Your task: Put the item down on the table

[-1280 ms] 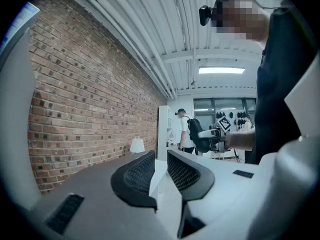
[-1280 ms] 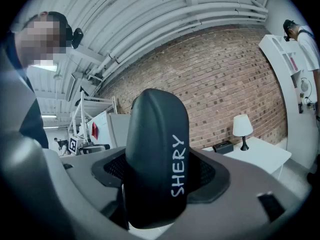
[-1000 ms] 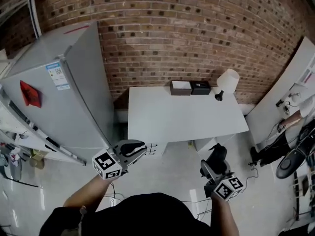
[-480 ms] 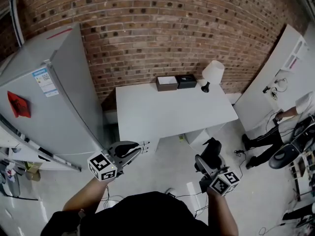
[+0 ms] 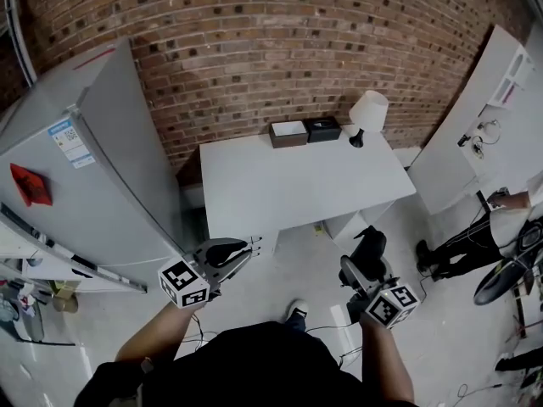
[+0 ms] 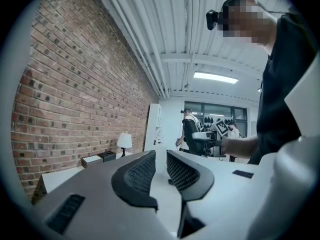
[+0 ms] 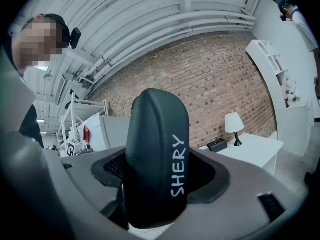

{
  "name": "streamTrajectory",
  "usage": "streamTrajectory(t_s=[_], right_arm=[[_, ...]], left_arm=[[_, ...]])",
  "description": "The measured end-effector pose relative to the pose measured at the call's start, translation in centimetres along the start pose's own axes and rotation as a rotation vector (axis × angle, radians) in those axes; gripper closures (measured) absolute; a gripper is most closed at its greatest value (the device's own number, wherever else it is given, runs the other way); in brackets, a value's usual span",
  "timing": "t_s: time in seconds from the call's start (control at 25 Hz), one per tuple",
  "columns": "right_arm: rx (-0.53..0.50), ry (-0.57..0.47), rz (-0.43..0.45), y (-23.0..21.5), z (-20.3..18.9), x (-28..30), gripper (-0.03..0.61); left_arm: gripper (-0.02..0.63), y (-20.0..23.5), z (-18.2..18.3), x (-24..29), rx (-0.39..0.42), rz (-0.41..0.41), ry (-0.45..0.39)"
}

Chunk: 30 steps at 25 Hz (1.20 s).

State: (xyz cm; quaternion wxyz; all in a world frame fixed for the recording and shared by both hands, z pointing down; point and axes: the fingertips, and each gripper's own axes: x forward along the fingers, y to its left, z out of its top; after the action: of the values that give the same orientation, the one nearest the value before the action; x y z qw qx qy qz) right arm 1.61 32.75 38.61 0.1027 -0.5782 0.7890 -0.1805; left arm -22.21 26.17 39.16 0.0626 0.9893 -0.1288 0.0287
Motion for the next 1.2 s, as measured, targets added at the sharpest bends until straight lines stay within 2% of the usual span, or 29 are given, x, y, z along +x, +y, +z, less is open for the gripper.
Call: streamTrajectory(t_s=[0.28, 0.76, 1.2], right_arm=[[0.026, -0.011, 0.022, -3.5, 0.1, 2.0, 0.236], [-0.004, 0.068, 0.038, -11.3, 1.1, 5.4, 0.236], [0.020, 0.107, 0.078, -16.8, 2.8, 8.2, 0.236]], left_arm=[[0.528, 1.7, -0.1, 2.0, -0.007, 0.042, 0.022], [0.528, 4.9, 0.2, 9.5, -0.041, 0.082, 0.037], [0.535, 7.1, 1.2, 15.3, -0.021, 0.138, 0.023]])
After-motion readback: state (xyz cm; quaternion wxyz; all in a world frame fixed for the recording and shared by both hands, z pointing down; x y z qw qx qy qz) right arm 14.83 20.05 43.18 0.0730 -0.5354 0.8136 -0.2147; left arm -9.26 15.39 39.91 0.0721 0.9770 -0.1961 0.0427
